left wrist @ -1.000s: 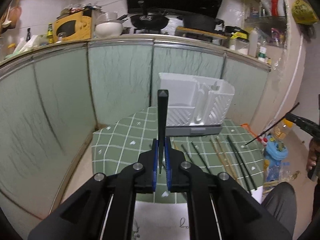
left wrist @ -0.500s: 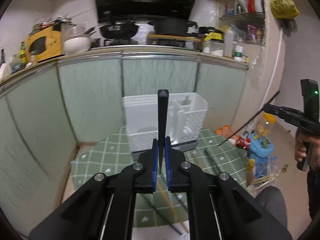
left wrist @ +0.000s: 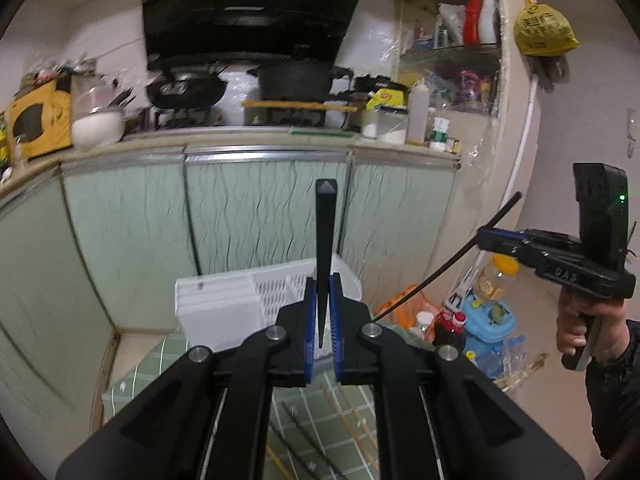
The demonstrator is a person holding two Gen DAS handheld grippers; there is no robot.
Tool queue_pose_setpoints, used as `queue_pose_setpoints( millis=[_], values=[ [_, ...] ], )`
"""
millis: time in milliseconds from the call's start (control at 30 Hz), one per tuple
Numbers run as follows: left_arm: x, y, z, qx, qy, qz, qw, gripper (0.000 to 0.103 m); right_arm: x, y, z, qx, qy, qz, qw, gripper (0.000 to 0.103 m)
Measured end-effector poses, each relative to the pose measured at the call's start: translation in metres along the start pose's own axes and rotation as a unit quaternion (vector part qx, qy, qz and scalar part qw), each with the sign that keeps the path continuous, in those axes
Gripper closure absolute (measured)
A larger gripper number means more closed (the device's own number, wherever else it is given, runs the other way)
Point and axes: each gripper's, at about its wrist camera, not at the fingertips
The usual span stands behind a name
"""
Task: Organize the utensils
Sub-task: 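Lower the left tool's chopstick into the holder while the right tool drops its chopstick in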
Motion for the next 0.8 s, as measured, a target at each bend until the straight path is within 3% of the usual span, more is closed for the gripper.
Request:
queue_pose_setpoints(
  millis=[300, 800],
  values=[
    [-0.038, -0.039, -0.007, 0.002, -0.013, -0.004, 0.9999, 0.095, -0.027, -0.027, -0.017, -0.01, -0.002, -0.006, 1.0, 0.097],
    [-0.008, -0.113, 0.017, 0.011, 0.01, 0.035, 0.9993, 0.095, 0.011, -0.105, -0.048, -0.043, -0.049, 0.026, 0.998, 0.097]
  ],
)
Point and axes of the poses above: each gripper's, at about its wrist camera, not at the fingertips, and y roughly against the way its jaws point, z to its left, x to its underside, and after that the axes turned 9 degrees about y, right-handed
